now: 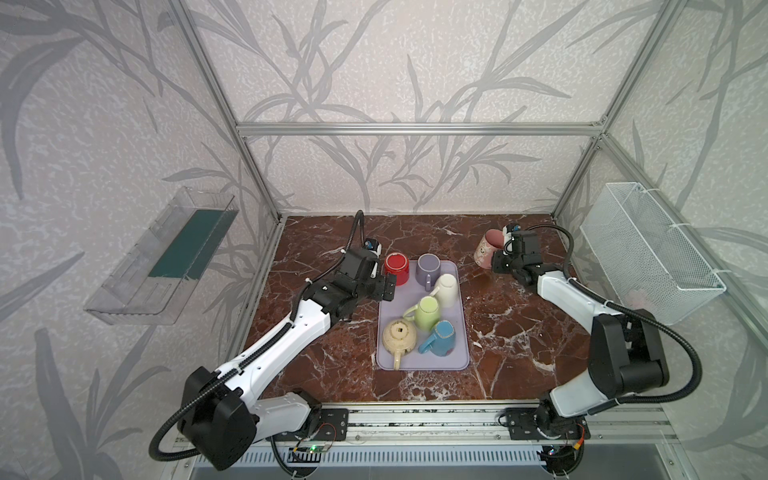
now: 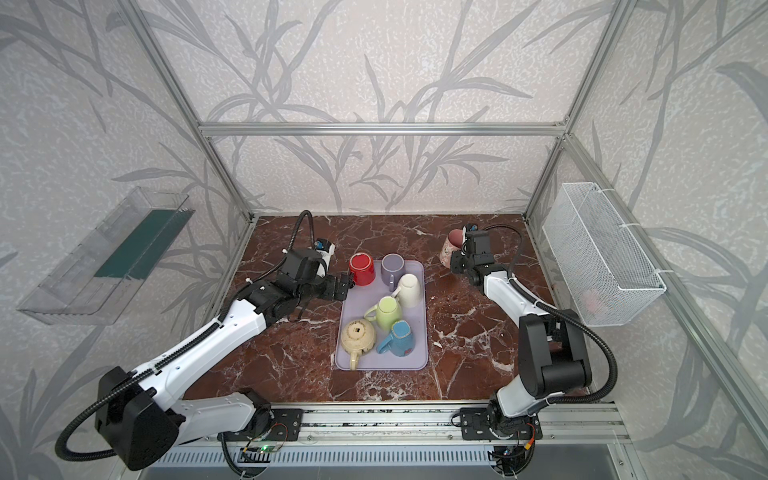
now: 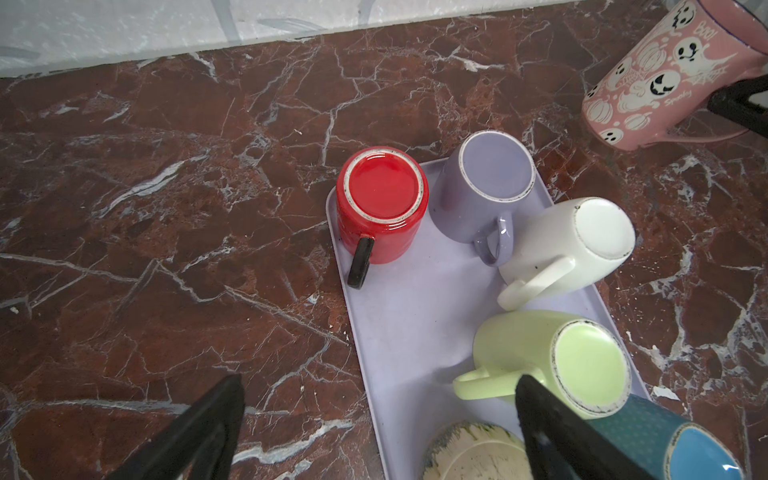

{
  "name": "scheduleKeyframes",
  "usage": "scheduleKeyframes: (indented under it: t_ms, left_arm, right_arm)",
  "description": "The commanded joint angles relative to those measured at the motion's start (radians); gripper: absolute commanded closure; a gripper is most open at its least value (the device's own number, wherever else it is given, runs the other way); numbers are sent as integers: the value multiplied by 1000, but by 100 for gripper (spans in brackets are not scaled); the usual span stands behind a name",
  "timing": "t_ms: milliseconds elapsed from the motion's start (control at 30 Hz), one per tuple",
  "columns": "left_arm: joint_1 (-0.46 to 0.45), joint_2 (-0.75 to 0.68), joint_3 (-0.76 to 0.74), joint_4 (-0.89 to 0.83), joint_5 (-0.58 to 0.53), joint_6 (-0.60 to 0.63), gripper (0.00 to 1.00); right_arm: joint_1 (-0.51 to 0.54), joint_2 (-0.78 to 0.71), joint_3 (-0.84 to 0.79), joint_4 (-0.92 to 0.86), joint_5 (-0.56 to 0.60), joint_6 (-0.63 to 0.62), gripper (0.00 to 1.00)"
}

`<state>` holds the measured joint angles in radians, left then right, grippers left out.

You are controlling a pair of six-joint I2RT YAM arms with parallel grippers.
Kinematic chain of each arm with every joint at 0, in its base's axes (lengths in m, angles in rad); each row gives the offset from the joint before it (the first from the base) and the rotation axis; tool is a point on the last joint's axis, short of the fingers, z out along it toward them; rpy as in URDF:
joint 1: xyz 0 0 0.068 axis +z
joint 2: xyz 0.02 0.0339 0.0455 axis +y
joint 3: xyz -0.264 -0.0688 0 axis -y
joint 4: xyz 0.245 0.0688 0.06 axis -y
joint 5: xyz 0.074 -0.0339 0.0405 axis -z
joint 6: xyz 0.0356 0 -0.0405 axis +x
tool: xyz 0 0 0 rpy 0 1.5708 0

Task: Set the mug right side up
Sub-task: 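Carry the upright pink mug with the right gripper beyond the tray and set it down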

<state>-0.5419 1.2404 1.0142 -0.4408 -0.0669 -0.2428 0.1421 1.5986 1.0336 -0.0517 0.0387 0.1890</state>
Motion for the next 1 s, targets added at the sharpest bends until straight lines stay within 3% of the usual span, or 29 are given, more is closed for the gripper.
scheduleKeyframes:
  t_ms: [0, 500, 967]
  left_arm:
    - [8, -4, 8, 16, -10, 28, 1]
    - [52, 95, 44, 9, 37, 45, 2]
    - [85, 146, 52, 20, 85, 60, 4]
  right_arm:
    - [-21, 25, 95, 159, 25, -44, 100]
    - [-90, 287, 278, 197, 13, -126, 100]
    - [-139, 331, 279, 211, 38, -169, 100]
